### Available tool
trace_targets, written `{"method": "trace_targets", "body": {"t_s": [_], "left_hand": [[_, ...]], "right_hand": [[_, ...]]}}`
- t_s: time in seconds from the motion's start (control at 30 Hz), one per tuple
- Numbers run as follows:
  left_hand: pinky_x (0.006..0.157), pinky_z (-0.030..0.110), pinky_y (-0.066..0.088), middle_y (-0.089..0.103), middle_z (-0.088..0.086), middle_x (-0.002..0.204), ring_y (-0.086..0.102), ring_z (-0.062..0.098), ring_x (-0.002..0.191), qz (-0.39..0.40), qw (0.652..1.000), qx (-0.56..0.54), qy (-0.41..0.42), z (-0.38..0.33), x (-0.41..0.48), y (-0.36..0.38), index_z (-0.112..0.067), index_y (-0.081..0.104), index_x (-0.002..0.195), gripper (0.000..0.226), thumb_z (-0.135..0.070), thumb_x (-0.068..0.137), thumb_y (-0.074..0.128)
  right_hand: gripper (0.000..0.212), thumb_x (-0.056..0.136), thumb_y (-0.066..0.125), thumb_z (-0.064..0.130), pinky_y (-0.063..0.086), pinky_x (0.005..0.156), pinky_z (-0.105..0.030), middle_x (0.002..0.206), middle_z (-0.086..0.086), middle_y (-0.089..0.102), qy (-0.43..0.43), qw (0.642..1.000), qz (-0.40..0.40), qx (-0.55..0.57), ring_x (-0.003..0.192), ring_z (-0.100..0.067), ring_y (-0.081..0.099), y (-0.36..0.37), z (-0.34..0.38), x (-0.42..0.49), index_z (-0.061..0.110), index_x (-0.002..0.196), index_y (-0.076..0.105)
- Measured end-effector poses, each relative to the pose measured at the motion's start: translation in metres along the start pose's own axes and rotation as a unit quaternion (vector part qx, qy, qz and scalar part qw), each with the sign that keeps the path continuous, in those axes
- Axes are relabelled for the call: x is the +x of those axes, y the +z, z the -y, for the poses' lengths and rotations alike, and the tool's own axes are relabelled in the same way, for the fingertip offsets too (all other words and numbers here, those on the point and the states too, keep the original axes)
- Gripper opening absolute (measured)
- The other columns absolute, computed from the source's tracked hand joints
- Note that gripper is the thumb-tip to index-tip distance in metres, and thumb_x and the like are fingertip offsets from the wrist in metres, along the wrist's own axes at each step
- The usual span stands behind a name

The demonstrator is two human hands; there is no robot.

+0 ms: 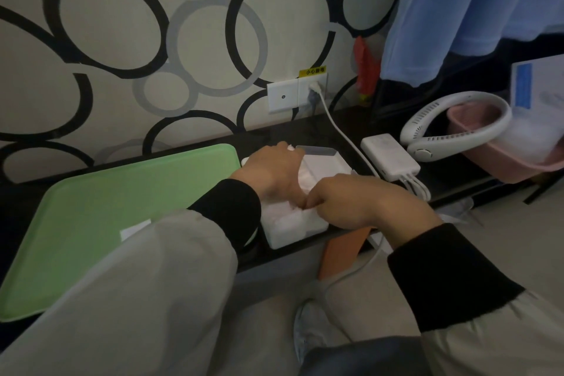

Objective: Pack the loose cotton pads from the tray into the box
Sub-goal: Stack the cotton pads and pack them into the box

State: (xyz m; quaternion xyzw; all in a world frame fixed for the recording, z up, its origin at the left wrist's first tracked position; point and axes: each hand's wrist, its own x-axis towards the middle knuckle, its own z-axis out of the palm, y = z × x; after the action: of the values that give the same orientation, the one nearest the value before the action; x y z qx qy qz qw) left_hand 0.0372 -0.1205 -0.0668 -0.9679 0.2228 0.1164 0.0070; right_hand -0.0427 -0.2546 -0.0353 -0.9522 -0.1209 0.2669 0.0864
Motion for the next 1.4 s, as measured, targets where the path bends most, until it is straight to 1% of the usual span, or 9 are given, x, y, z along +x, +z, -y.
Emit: {"method": "trace_targets", "body": {"t_s": [0.17, 0.33, 0.5, 0.63, 0.77, 0.93, 1.17, 1.3, 1.4], "left_hand": [[0.109, 0.043, 0.036, 0.037, 0.009, 0.150, 0.042, 0.033, 0.132, 0.003, 1.000, -0.015, 0.002, 0.004, 0.001, 0.005, -0.025, 0.025, 0.153, 0.115, -0.065, 0.060, 0.080], [0.122, 0.050, 0.002, 0.015, 0.011, 0.165, 0.007, 0.029, 0.153, -0.041, 0.988, -0.144, 0.040, 0.011, -0.016, 0.007, -0.029, 0.020, 0.156, 0.094, -0.053, 0.081, 0.071], [0.122, 0.044, -0.006, 0.002, -0.002, 0.167, -0.008, 0.016, 0.153, -0.037, 0.983, -0.173, 0.055, 0.028, -0.050, 0.035, -0.037, 0.018, 0.155, 0.099, -0.066, 0.076, 0.070], [0.120, 0.042, -0.001, 0.017, -0.003, 0.162, -0.003, 0.022, 0.153, -0.147, 0.965, -0.203, 0.082, 0.036, -0.063, 0.049, -0.050, 0.051, 0.114, 0.050, -0.054, 0.072, 0.079], [0.119, 0.038, -0.003, 0.028, -0.007, 0.159, 0.003, 0.021, 0.152, -0.182, 0.965, -0.161, 0.097, 0.033, -0.072, 0.052, -0.047, 0.059, 0.082, 0.018, -0.048, 0.078, 0.076], [0.120, 0.040, 0.005, 0.038, -0.011, 0.154, 0.016, 0.018, 0.150, -0.176, 0.967, -0.174, 0.067, 0.034, -0.077, 0.051, -0.044, 0.062, 0.075, 0.015, -0.044, 0.078, 0.077], [0.116, 0.039, 0.024, 0.044, -0.010, 0.149, 0.031, 0.015, 0.139, -0.177, 0.949, -0.250, 0.069, 0.034, -0.082, 0.052, -0.038, 0.068, 0.076, 0.014, -0.035, 0.076, 0.081], [0.112, 0.035, 0.032, 0.044, -0.011, 0.148, 0.039, 0.016, 0.134, -0.170, 0.950, -0.256, 0.060, 0.034, -0.080, 0.050, -0.045, 0.060, 0.069, 0.024, -0.035, 0.076, 0.080], [0.111, 0.036, 0.032, 0.042, -0.011, 0.149, 0.040, 0.015, 0.133, -0.163, 0.952, -0.253, 0.052, 0.033, -0.078, 0.047, -0.044, 0.060, 0.070, 0.022, -0.036, 0.076, 0.080]], "right_hand": [[0.047, 0.098, 0.049, 0.020, 0.040, 0.099, -0.034, 0.142, -0.009, 0.051, 0.006, 0.998, 0.052, -0.033, 0.126, -0.027, 0.050, 0.006, 0.007, 0.006, 0.024, 0.145, 0.047], [0.049, 0.098, 0.048, 0.022, 0.038, 0.100, -0.033, 0.144, -0.006, 0.048, 0.001, 0.997, 0.064, -0.037, 0.129, -0.026, 0.047, 0.005, 0.006, 0.009, 0.030, 0.146, 0.043], [0.043, 0.093, 0.046, 0.023, 0.051, 0.095, -0.039, 0.124, -0.003, 0.060, 0.004, 0.998, 0.055, 0.021, 0.107, -0.023, 0.060, 0.005, 0.001, 0.010, 0.028, 0.135, 0.056], [0.035, 0.094, 0.044, 0.025, 0.053, 0.095, -0.042, 0.125, -0.001, 0.055, -0.003, 0.995, 0.059, 0.079, 0.106, -0.025, 0.062, 0.005, -0.003, 0.008, 0.039, 0.124, 0.056], [0.033, 0.097, 0.045, 0.025, 0.058, 0.084, -0.037, 0.116, -0.001, 0.061, -0.007, 0.995, 0.028, 0.098, 0.097, -0.025, 0.067, 0.006, -0.005, 0.009, 0.031, 0.124, 0.063], [0.026, 0.094, 0.048, 0.022, 0.059, 0.080, -0.040, 0.099, -0.008, 0.069, 0.012, 0.998, -0.004, 0.063, 0.086, -0.027, 0.069, 0.008, 0.003, 0.010, 0.017, 0.101, 0.073], [0.039, 0.102, 0.035, 0.028, 0.049, 0.101, -0.042, 0.130, -0.010, 0.057, 0.031, 0.996, 0.061, 0.055, 0.116, -0.029, 0.057, 0.007, 0.013, 0.014, 0.012, 0.129, 0.058], [0.030, 0.096, 0.045, 0.022, 0.055, 0.070, -0.030, 0.109, -0.003, 0.066, -0.011, 0.996, -0.038, 0.076, 0.086, -0.020, 0.066, 0.004, 0.004, 0.010, 0.019, 0.111, 0.071], [0.023, 0.091, 0.058, 0.017, 0.052, 0.087, -0.027, 0.107, 0.011, 0.068, -0.048, 0.989, -0.099, 0.099, 0.098, -0.009, 0.061, 0.001, -0.004, 0.007, 0.027, 0.102, 0.075]]}}
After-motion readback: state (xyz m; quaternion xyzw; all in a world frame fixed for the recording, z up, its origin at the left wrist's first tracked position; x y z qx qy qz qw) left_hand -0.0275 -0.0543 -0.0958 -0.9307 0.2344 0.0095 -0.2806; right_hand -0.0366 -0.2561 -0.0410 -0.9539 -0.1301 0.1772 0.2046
